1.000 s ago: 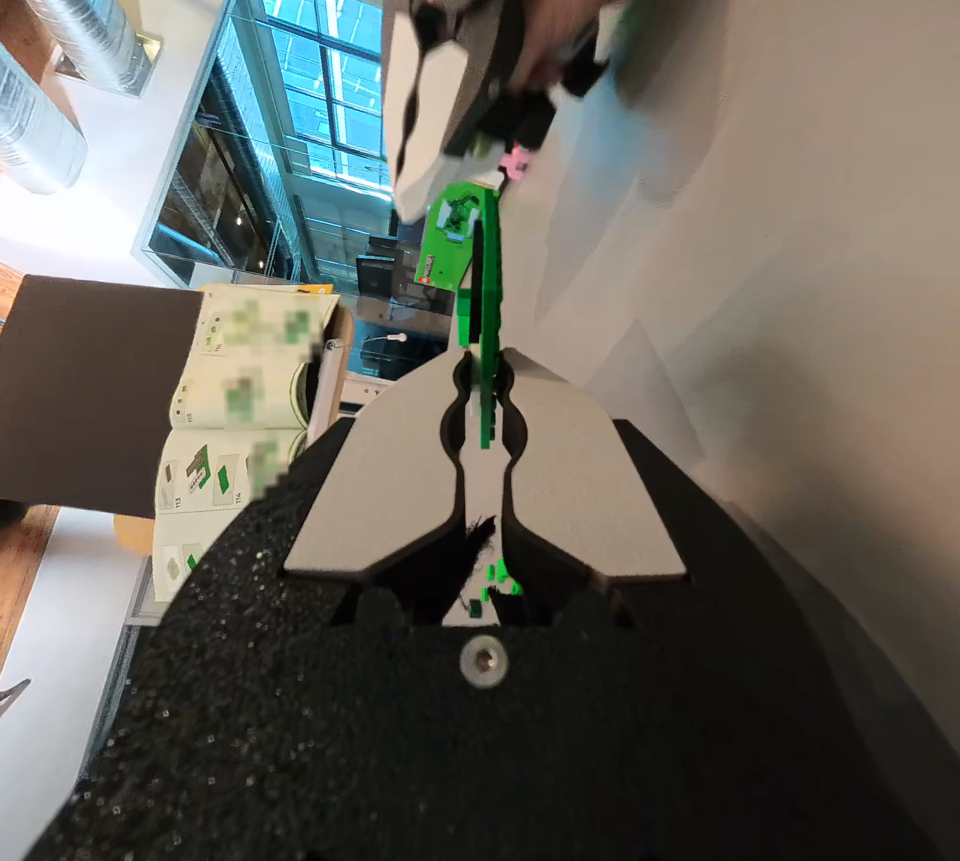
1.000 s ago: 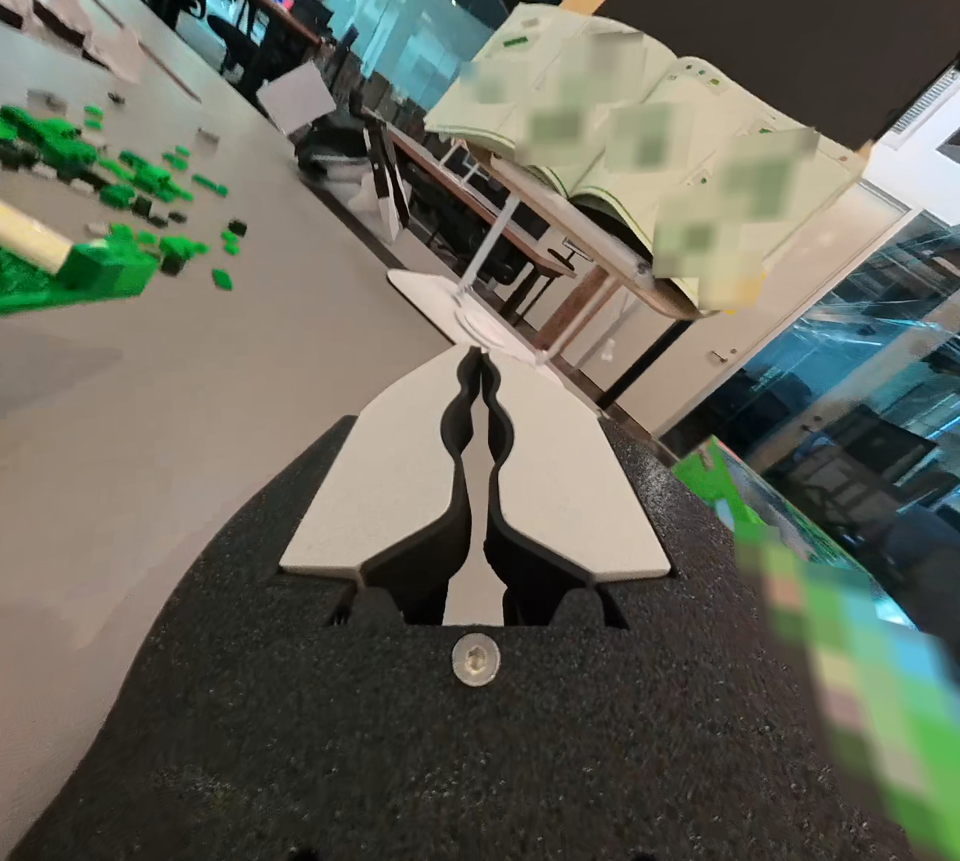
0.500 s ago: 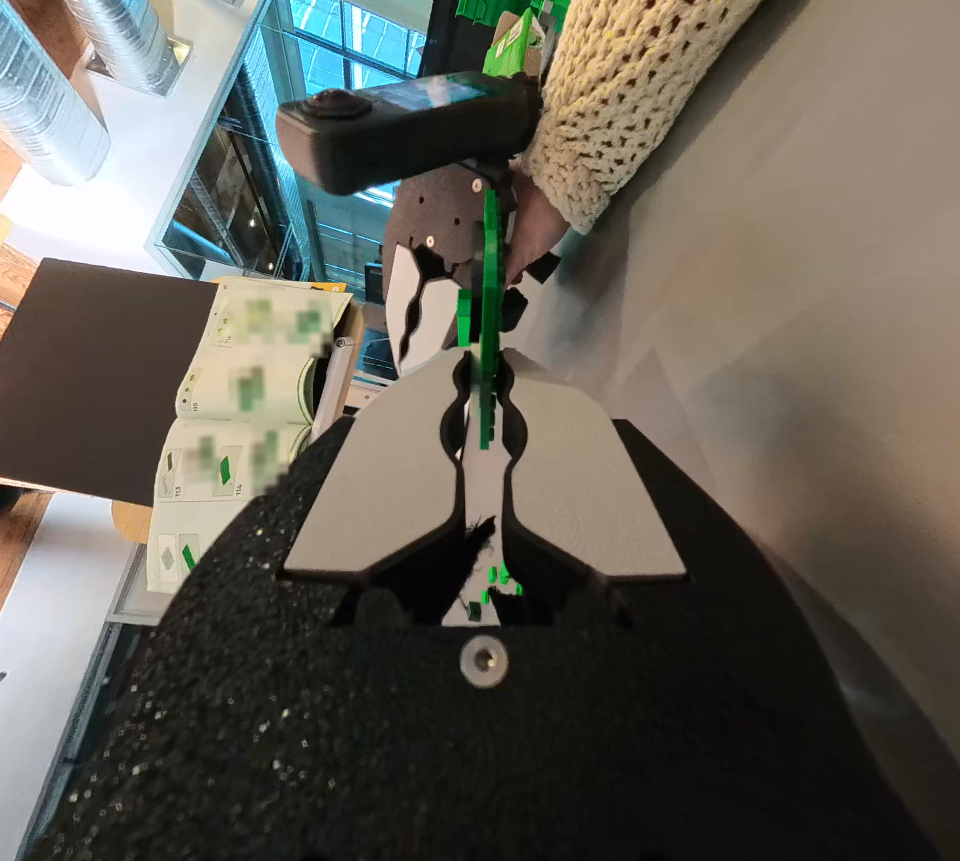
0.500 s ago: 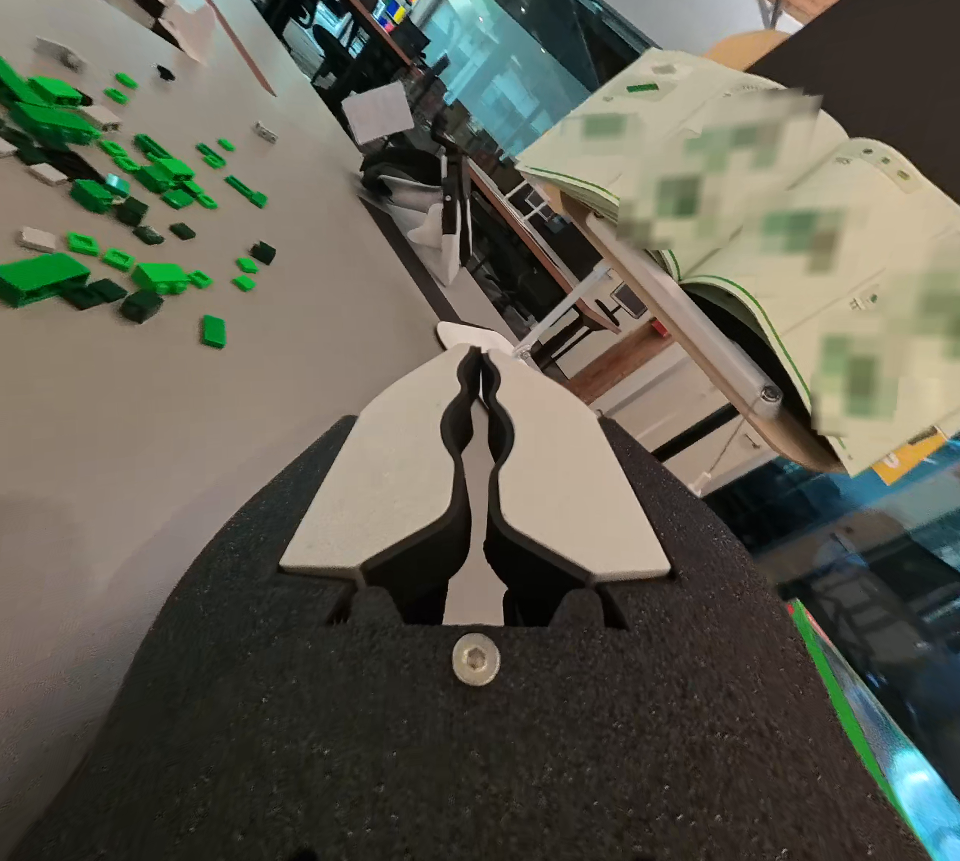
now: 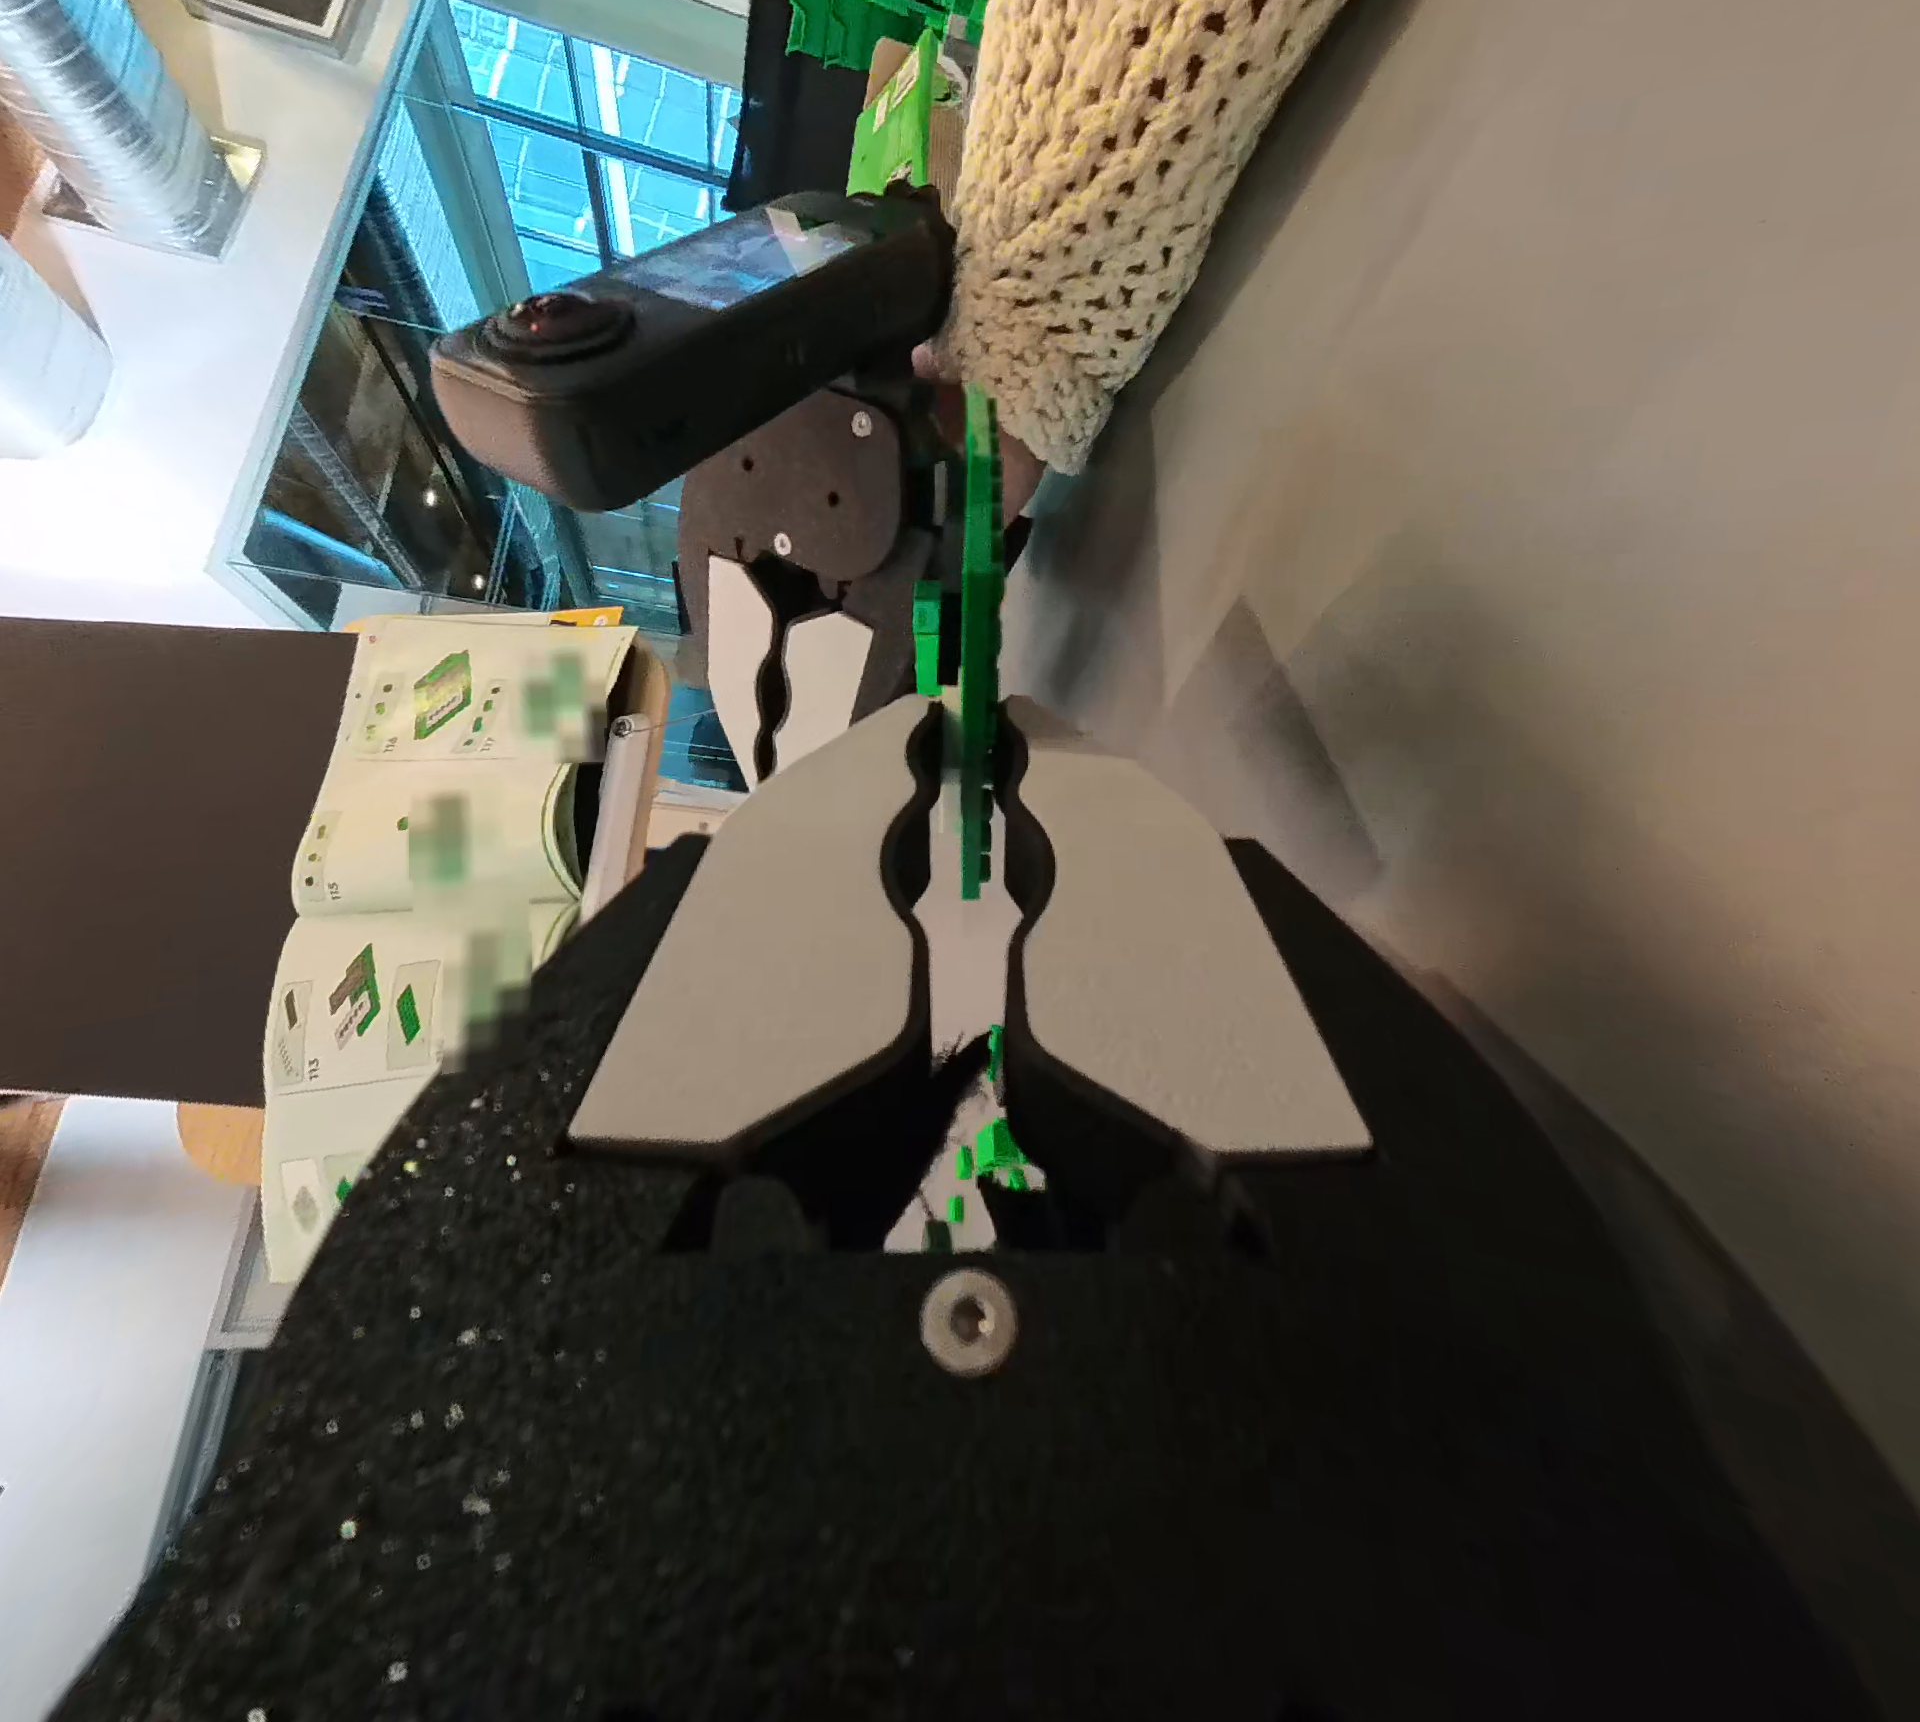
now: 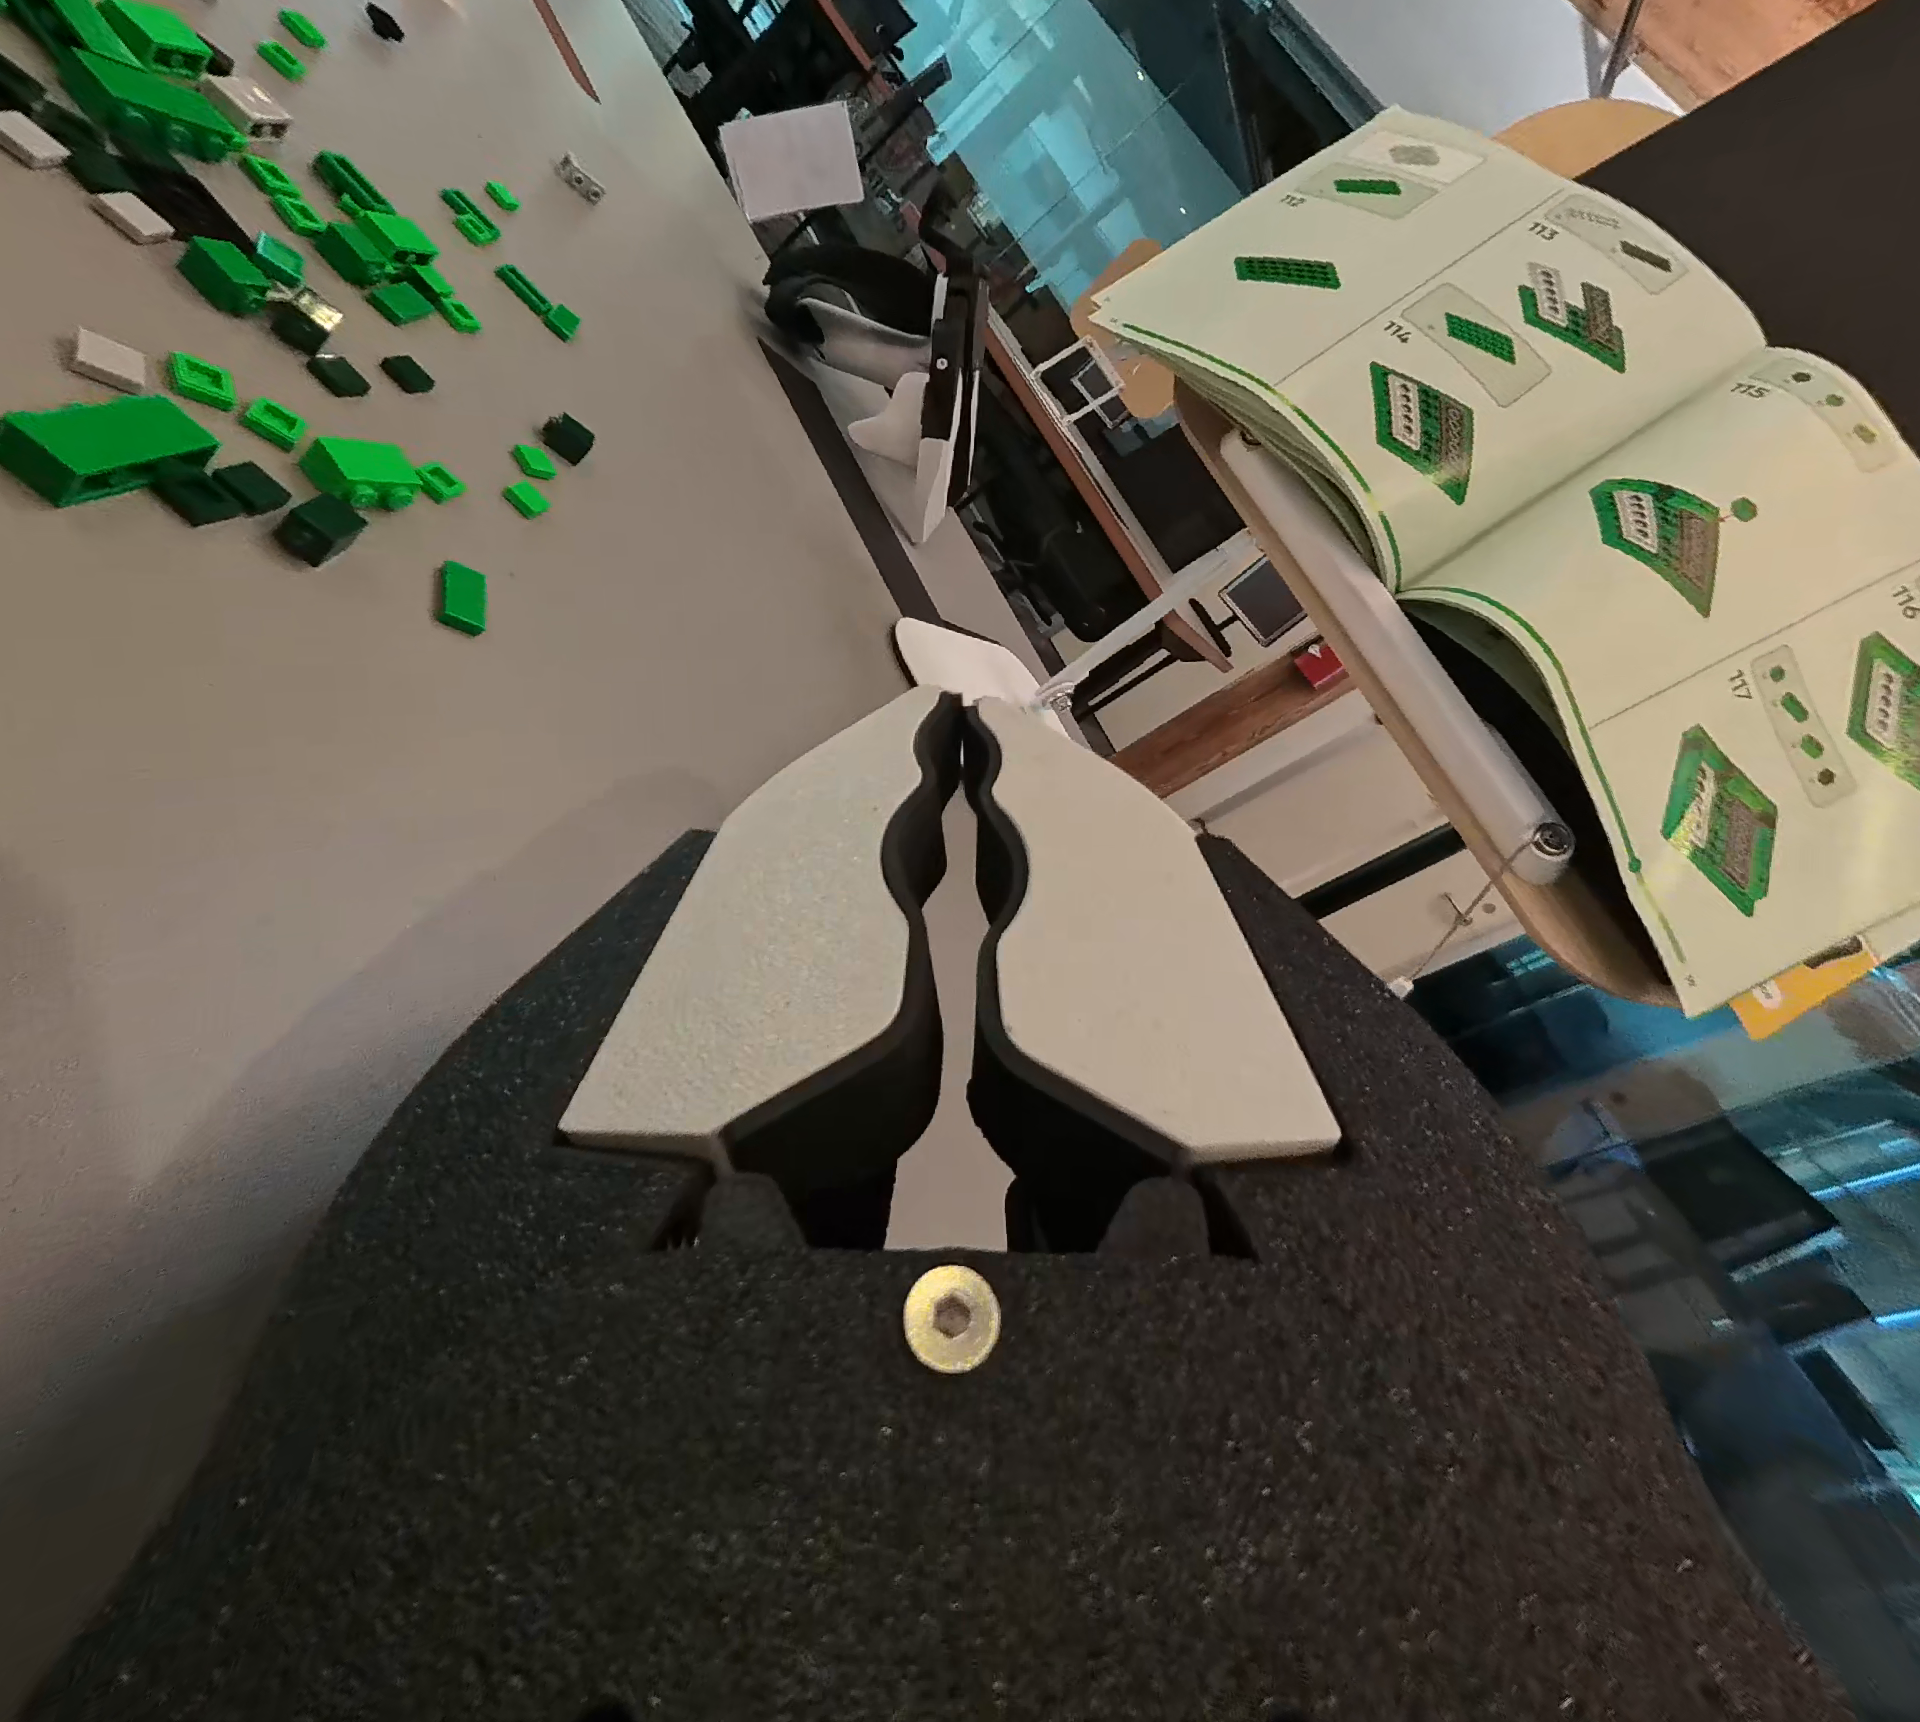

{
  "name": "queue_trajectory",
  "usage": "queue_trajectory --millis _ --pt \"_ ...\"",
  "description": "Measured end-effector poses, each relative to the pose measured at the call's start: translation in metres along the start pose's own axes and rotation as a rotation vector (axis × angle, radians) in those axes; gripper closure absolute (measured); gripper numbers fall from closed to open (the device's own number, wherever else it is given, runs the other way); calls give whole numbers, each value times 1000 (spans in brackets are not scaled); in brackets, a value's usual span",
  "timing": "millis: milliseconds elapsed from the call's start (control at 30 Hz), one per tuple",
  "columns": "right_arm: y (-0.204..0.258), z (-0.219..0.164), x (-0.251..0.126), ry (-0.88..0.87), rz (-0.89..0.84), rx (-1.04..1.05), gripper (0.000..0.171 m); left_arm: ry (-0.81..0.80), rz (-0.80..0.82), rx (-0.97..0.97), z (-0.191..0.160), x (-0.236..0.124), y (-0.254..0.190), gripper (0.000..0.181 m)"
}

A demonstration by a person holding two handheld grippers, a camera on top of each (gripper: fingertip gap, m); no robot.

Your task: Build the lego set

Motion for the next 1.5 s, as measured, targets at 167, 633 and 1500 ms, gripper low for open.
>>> queue_trajectory --millis 167,633,1500 --pt "4 0 1 0 23 -7 171 -22 0 24 4 -1 -1 173" --pt "10 -4 5 33 59 -42 171 -34 -34 98 10 -6 -6 173" --pt "88 32 31 6 1189 350 149 -63 -79 41 10 -10 -14 173"
Point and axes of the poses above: each gripper's, where its closed fingertips meet, x out along the fingers, z out of its top, y = z × x across the jaws, the point moved 3 cm from there along -x, back along the fingers, and after that the axes turned 3 degrees about -x, right-handed, at the moved point
